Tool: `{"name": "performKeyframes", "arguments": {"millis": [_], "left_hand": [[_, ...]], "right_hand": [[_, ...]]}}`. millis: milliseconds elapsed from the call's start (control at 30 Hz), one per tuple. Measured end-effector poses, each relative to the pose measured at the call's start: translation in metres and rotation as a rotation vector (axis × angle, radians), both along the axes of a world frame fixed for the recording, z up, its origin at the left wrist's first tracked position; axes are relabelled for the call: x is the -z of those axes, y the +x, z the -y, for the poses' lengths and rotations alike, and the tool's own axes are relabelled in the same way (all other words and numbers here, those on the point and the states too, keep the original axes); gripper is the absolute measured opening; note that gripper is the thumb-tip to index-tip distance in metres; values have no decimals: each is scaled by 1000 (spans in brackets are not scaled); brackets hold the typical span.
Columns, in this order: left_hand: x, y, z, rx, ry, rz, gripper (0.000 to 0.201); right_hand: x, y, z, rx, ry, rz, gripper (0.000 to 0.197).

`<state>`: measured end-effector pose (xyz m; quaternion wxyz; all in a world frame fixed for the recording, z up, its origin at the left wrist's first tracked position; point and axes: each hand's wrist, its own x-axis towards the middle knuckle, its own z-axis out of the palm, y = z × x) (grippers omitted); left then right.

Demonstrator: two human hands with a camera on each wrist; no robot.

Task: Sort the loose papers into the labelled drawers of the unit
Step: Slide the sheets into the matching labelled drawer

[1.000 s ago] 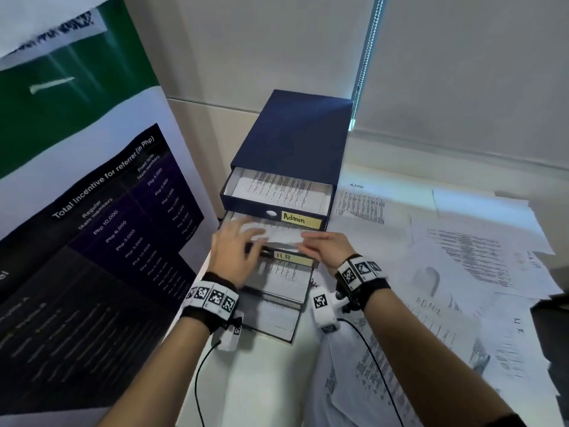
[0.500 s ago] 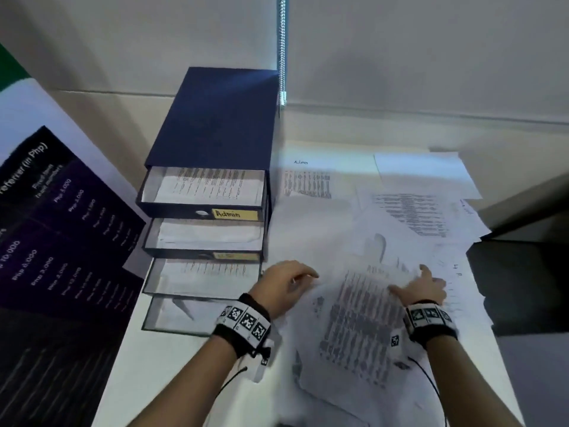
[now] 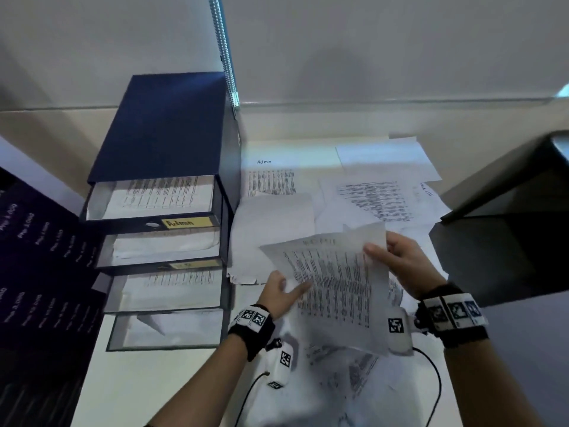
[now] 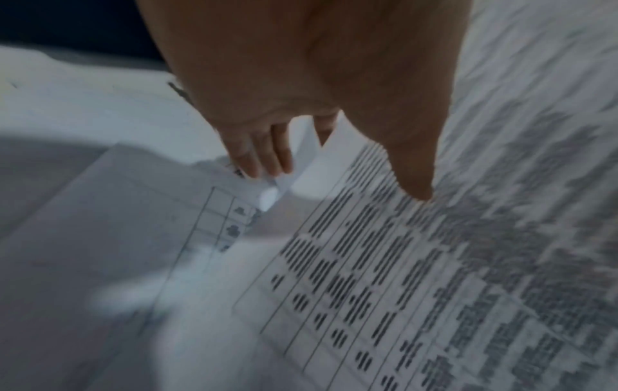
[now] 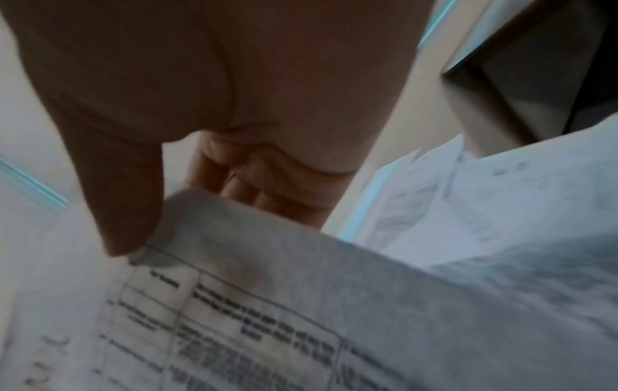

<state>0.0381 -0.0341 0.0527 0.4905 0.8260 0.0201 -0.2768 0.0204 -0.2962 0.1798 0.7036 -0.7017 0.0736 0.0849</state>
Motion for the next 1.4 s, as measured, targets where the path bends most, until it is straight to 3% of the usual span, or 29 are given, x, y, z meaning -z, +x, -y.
{"name": "performKeyframes", "arguments": {"millis": [67, 133, 267, 333, 467, 600, 733, 833, 967, 1033, 1133, 1267, 1333, 1400], "left_hand": [[-25, 0, -10, -28, -176, -15, 74], [-55, -2, -28, -95, -301, -10, 65], [-119, -7, -88, -284, -440, 23, 45], [-143, -10, -124, -391, -457, 12, 38], [-174, -19, -190, -617, -460, 39, 39], [-190, -34, -229, -700, -564, 33, 36], [-193, -46, -250, -690, -571, 43, 37], [-189, -46, -256, -731, -483, 110, 29], [-178, -27, -261, -865, -440, 227, 47], [-174, -9, -263, -848, -356, 309, 51], [-167, 24, -269, -747, -226, 361, 34], [-161, 58, -268, -668, 101, 437, 23], [-161, 64, -261, -609, 362, 652, 23], [-160, 65, -251, -454, 413, 866, 19]], "right_hand": [[-12, 18, 2, 137, -9, 50, 52], [-23, 38, -3, 195, -155, 157, 57], [-47, 63, -50, -146, -512, 298, 78], [-50, 68, -91, -283, -555, 326, 70], [-42, 78, -169, -420, -379, 258, 38], [-39, 93, -232, -391, -137, 39, 31], [-37, 123, -266, -323, -101, -131, 22], [-39, 143, -276, -259, -159, -167, 13], [-66, 123, -272, -240, -170, -92, 29], [-73, 99, -260, -394, -144, -123, 29], [-71, 75, -250, -575, -4, -232, 28], [-57, 97, -257, -338, 82, -230, 22], [-51, 119, -266, -254, 86, -244, 18], [-48, 139, -276, -231, 59, -238, 23]]}}
